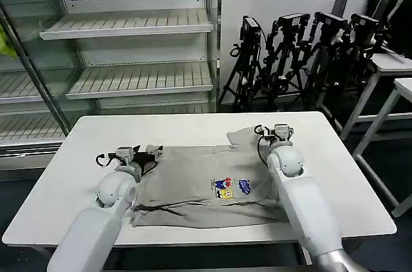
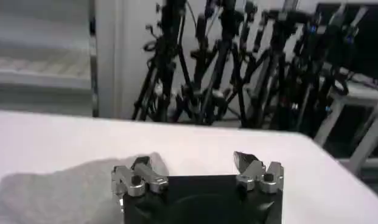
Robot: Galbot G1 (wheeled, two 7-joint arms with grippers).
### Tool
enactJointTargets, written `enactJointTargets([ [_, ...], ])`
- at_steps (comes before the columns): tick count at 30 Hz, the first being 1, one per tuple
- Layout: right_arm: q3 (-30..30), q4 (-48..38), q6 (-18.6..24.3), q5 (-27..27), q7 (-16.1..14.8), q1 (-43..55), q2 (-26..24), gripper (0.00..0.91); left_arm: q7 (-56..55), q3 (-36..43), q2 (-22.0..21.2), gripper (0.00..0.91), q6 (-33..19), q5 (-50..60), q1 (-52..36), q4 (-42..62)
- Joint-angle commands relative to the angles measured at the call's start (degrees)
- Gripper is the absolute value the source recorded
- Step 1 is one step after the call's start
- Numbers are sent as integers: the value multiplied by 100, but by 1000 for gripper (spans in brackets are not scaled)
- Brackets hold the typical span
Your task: Fold and organize the clothes.
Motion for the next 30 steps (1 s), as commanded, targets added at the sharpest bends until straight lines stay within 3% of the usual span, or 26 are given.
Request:
enactJointTargets([
  [1,-46,-949,-30,-26,-15,377,280,907,114,272,-26,615,5,148,-318,634],
  [2,-53,-968,-29,-24,-31,376,302,877,124,271,-27,111,4,148,-299,622],
  [3,-55,-973,-29,-22,-38,371,312,605,140,271,-26,10,2,138,-284,610],
  [5,-65,-969,-29,6,-68,341,329,312,199,265,-15,10,0,123,-216,535],
  [6,-67,-967,-28,9,-68,337,330,91,204,265,-12,10,0,120,-211,505],
  [7,-69,-957,-28,24,-77,315,325,0,234,260,4,10,-2,110,-162,477],
  [19,-50,-593,136,292,-151,101,220,0,356,147,64,10,-15,-108,13,331],
  [30,-71,122,1206,394,-224,-89,96,0,468,-3,65,10,-97,-356,122,-175],
])
